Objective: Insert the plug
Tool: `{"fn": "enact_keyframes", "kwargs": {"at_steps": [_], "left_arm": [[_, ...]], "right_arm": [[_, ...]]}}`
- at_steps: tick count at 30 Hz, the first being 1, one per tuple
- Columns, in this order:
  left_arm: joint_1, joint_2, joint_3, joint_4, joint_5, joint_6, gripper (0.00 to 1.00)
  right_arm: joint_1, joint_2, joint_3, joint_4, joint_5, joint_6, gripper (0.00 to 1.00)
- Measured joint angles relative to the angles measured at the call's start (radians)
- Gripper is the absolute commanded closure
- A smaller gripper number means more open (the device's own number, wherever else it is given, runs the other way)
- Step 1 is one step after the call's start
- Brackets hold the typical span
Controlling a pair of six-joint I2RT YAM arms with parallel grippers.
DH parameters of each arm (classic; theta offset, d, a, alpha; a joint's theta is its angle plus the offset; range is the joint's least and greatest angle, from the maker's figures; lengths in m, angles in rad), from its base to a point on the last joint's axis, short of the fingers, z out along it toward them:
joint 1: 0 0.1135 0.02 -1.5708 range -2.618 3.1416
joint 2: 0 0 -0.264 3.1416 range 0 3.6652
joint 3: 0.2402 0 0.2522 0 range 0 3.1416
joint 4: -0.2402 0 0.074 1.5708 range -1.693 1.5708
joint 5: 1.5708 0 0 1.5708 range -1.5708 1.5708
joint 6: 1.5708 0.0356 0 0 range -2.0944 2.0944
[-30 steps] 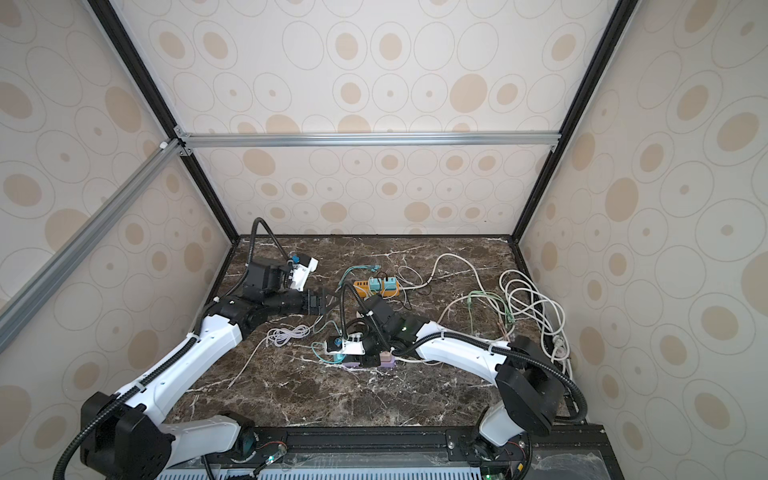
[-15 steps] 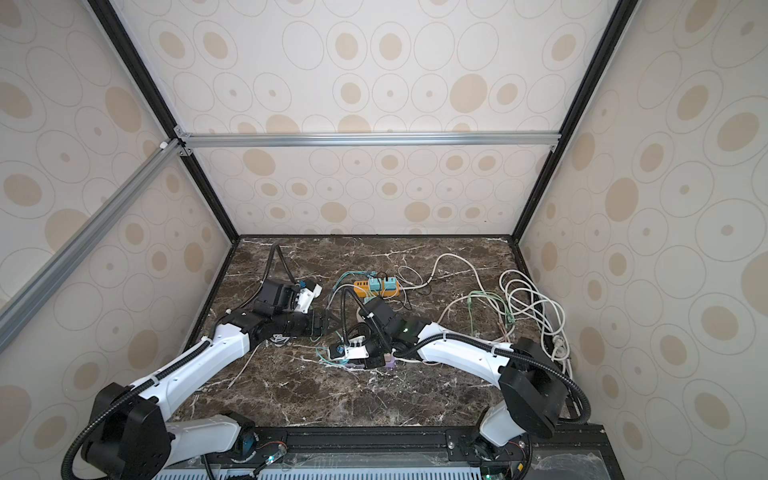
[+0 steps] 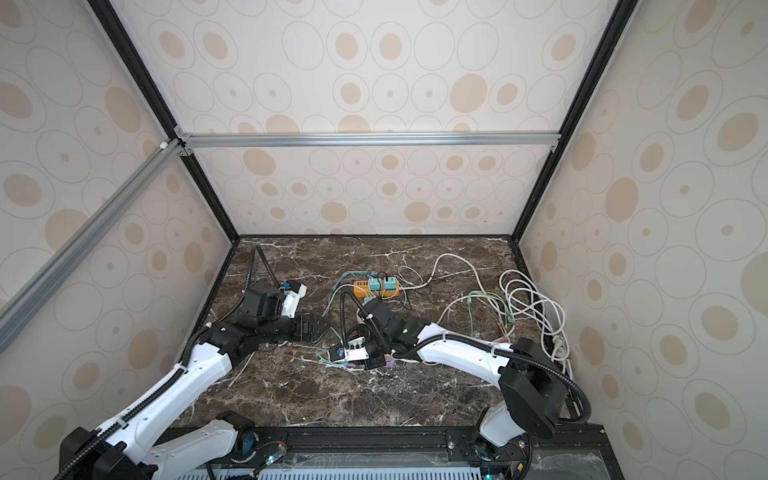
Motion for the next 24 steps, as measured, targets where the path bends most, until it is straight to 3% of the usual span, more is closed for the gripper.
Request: {"fn": "enact_keyframes", "kwargs": {"at_steps": [5, 20, 22, 23, 24], "left_arm": [[-0.055, -0.011, -0.033, 0.008, -0.079, 0.016, 0.22], [-0.114, 0.049, -0.183, 0.159, -0.130, 0.025, 0.15], [-0.134, 0.092, -0.183, 0.199, -0.156, 0.032, 0.21], [-0.143, 0.113, -0.183, 0.217, -0.172, 0.034, 0.29], [-0.150, 0.129, -0.183, 0.233, -0.195, 0.040, 0.45]], "right_arm": [[0.000, 0.000, 0.000, -0.008, 0.008, -0.002, 0.94], [0.000, 0.000, 0.020, -0.098, 0.055, -0.050, 0.94], [0.000, 0.000, 0.024, -0.101, 0.055, -0.053, 0.94], [0.000, 0.000, 0.026, -0.102, 0.055, -0.053, 0.94], [0.000, 0.000, 0.028, -0.103, 0.055, -0.053, 0.94]]}}
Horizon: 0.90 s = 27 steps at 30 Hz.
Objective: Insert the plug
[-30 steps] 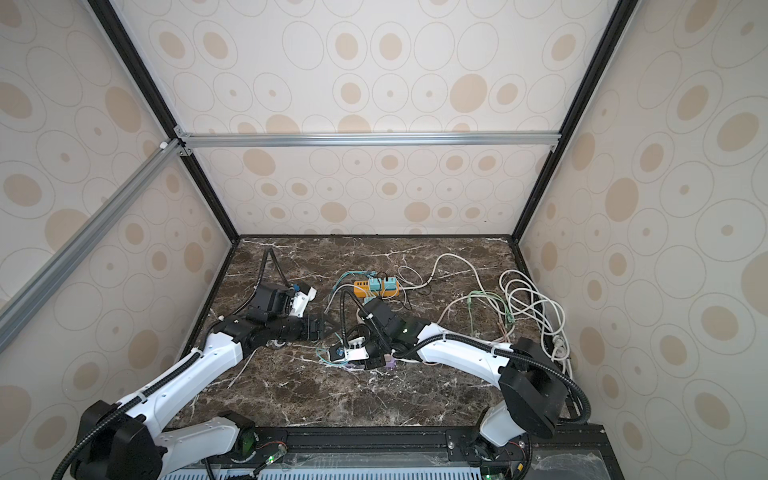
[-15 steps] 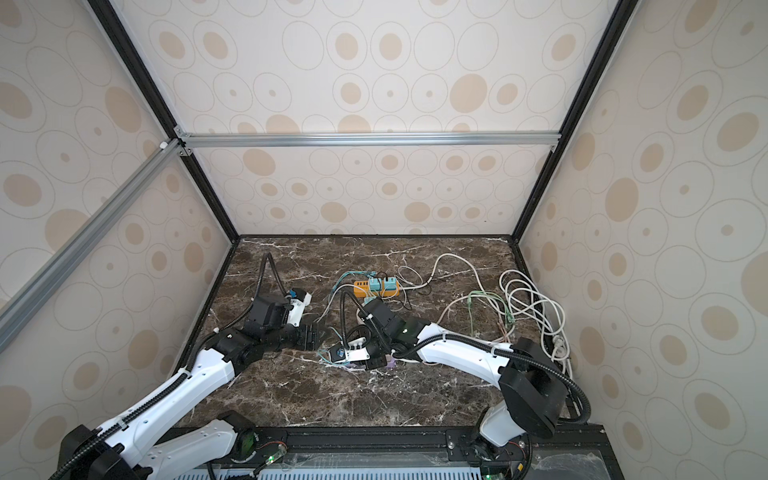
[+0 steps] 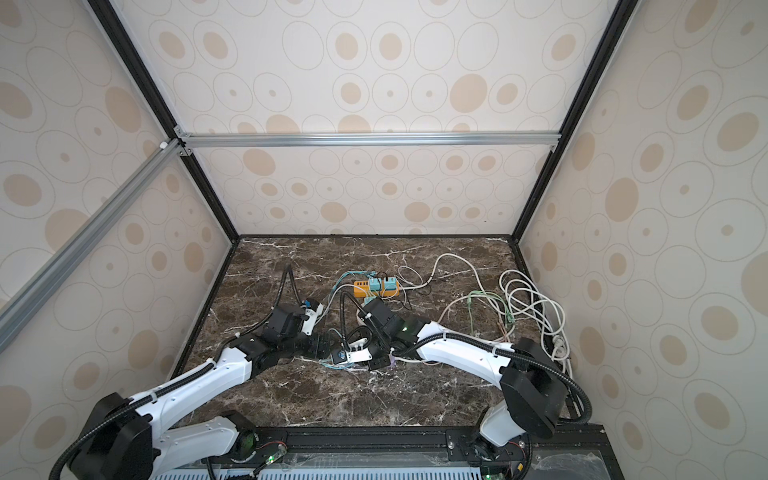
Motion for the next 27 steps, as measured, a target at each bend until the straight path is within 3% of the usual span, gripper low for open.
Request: {"fn": "enact_keyframes", "kwargs": {"at_steps": [2, 5, 6, 16, 27], "left_arm": [[-0.006, 0.013, -0.001, 0.027, -0.053, 0.005, 0.71], [-0.009, -0.009, -0.002, 0.059, -0.149, 0.002, 0.97], [-0.009, -0.031, -0.002, 0.065, -0.181, -0.011, 1.00], [-0.002, -0.331, 0.054, -0.005, -0.457, -0.124, 1.00], [0.083, -0.476, 0.230, -0.133, -0.648, -0.150, 1.00]], "right_arm": [[0.000, 0.000, 0.003, 0.000, 0.000, 0.001, 0.93], [0.000, 0.000, 0.003, 0.000, 0.000, 0.004, 0.93], [-0.001, 0.000, 0.003, 0.000, 0.000, 0.007, 0.92], [-0.036, -0.013, 0.027, 0.005, -0.005, 0.079, 0.88], [-0.061, -0.017, 0.072, -0.117, 0.057, 0.126, 0.84]]}}
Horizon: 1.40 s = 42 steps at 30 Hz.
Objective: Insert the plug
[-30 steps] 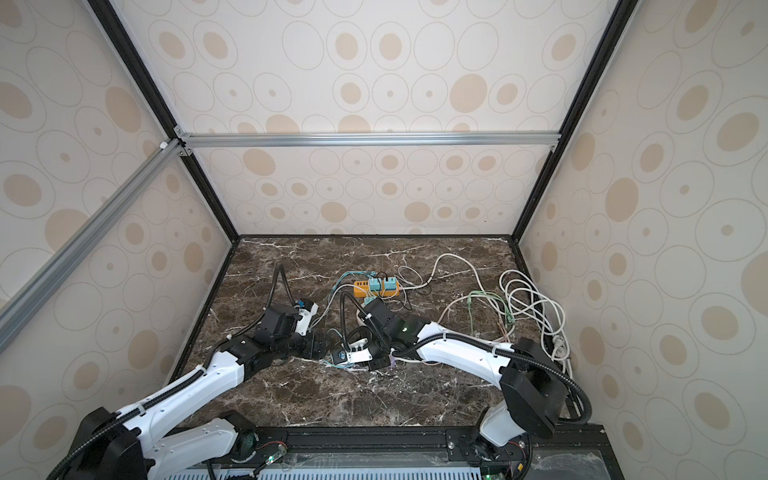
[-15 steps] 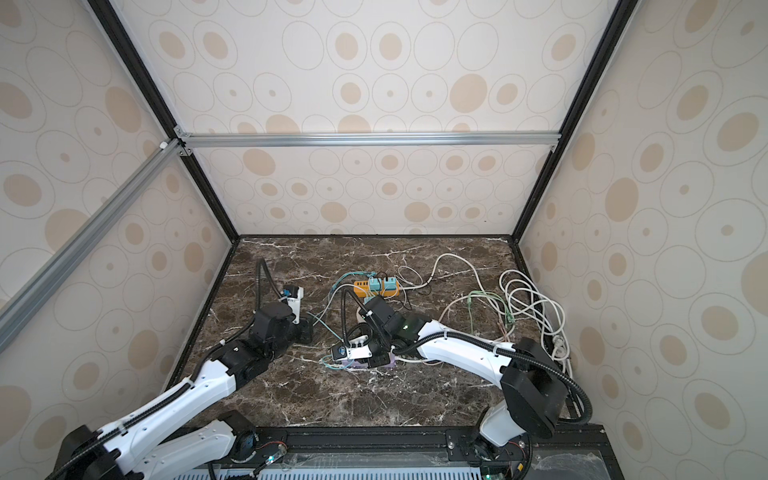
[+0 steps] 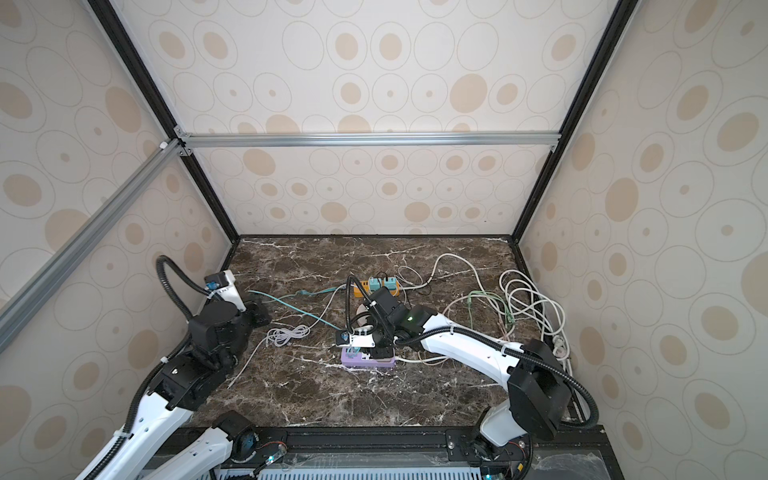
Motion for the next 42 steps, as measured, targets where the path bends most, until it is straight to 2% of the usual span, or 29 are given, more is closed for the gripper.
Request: {"fn": "enact_keyframes", "kwargs": {"at_steps": [8, 11, 14, 19, 25, 27, 29, 33, 39, 42], "left_arm": [[0.023, 0.074, 0.113, 0.014, 0.071, 0.029, 1.00], [0.046, 0.095, 0.138, -0.006, 0.037, 0.043, 1.00], [0.090, 0.079, 0.181, -0.041, -0.082, 0.087, 1.00], [0.153, -0.027, 0.187, -0.035, -0.284, 0.166, 1.00], [0.159, -0.098, 0.185, -0.038, -0.442, 0.234, 1.00], [0.159, -0.117, 0.185, -0.034, -0.458, 0.257, 1.00], [0.159, -0.139, 0.182, -0.032, -0.445, 0.266, 1.00], [0.162, -0.165, 0.162, -0.031, -0.325, 0.213, 1.00], [0.167, -0.049, 0.055, 0.012, -0.078, 0.100, 1.00], [0.167, 0.000, -0.005, 0.022, -0.008, 0.064, 1.00]], "right_arm": [[-0.001, 0.001, 0.002, -0.067, 0.029, -0.003, 0.84], [-0.012, 0.002, 0.002, -0.074, 0.034, -0.002, 0.85], [-0.040, 0.002, 0.002, -0.071, 0.031, 0.001, 0.86], [-0.067, 0.001, 0.002, -0.042, 0.019, 0.014, 0.87], [-0.066, 0.002, 0.006, 0.003, -0.042, 0.039, 0.88], [-0.066, 0.004, 0.011, 0.007, -0.055, 0.042, 0.88], [-0.066, 0.011, 0.017, 0.011, -0.072, 0.045, 0.89], [-0.066, 0.042, 0.033, -0.010, -0.101, 0.068, 0.91], [-0.072, 0.074, 0.032, -0.066, -0.109, 0.099, 0.92], [-0.072, 0.079, 0.031, -0.065, -0.117, 0.117, 0.92]]}}
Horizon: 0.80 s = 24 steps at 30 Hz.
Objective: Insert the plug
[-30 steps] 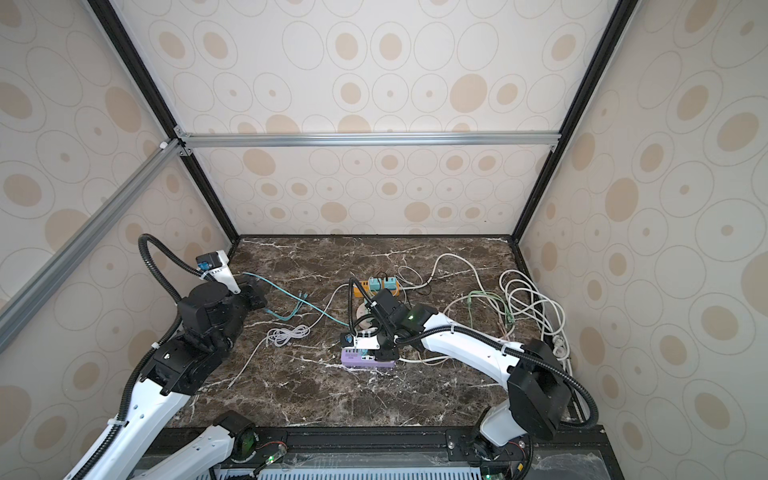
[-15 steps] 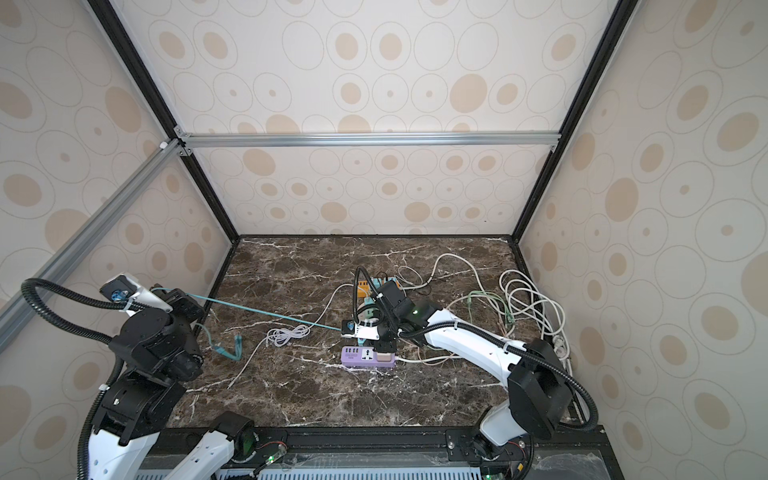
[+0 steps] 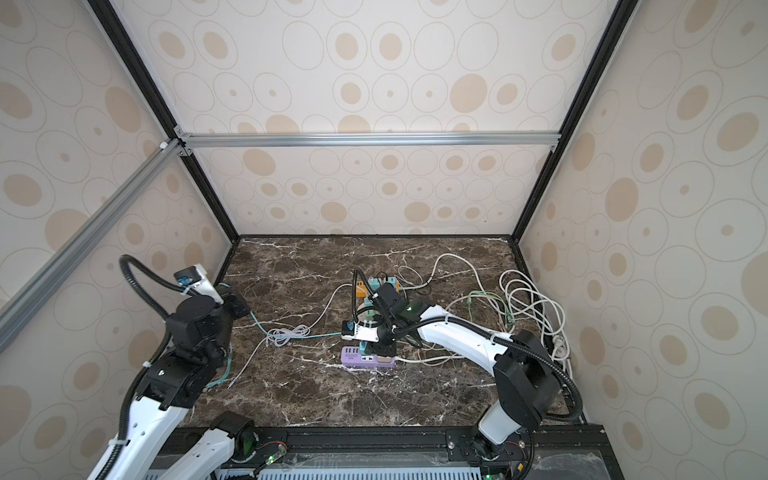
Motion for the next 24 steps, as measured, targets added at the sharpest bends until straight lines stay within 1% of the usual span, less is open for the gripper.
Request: {"fn": "enact_keyframes", "kwargs": {"at_steps": [3, 7, 14, 19, 24], "left_arm": [[0.000, 0.014, -0.020, 0.002, 0.034, -0.020, 1.00], [0.000, 0.010, -0.020, 0.024, 0.037, -0.032, 1.00], [0.001, 0.003, -0.020, 0.039, 0.001, -0.032, 1.00], [0.001, 0.009, -0.020, 0.048, -0.023, -0.022, 1.00], [0.001, 0.018, -0.020, 0.051, -0.043, -0.013, 1.00]], "right_arm": [[0.000, 0.008, -0.005, 0.012, -0.012, 0.016, 0.92], [0.000, 0.023, -0.008, 0.027, -0.025, 0.029, 0.92], [0.004, 0.055, 0.001, 0.033, -0.039, 0.032, 0.92], [0.042, 0.078, 0.043, 0.030, -0.038, 0.042, 0.94], [0.074, 0.081, 0.058, 0.023, 0.000, 0.071, 0.97]]}}
